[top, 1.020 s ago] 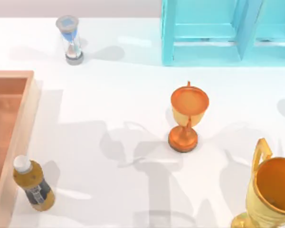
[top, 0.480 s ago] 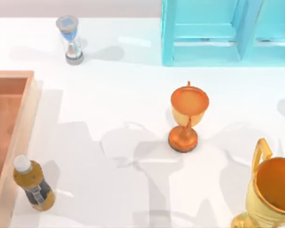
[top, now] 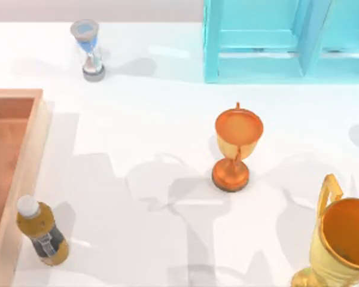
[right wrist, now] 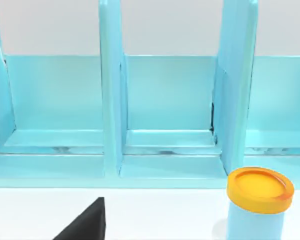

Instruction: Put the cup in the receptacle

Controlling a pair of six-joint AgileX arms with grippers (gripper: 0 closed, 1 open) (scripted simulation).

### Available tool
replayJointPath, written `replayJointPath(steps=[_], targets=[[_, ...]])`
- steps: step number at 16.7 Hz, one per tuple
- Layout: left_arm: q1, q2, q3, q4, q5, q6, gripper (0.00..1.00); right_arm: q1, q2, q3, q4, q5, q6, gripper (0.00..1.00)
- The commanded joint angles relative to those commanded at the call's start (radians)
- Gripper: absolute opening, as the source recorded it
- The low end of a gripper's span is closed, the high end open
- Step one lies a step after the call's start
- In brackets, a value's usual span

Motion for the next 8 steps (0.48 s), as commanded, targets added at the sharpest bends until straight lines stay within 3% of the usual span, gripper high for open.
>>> replayJointPath(steps=[5, 8], targets=[[0.0, 0.0, 0.0, 0.0, 0.0, 0.0, 0.98, 0.0, 0.0, 0.0, 0.0, 0.0, 0.0, 1.0], [0.0, 0.0, 0.0, 0.0, 0.0, 0.0, 1.0, 0.0, 0.0, 0.0, 0.0, 0.0, 0.0, 1.0]])
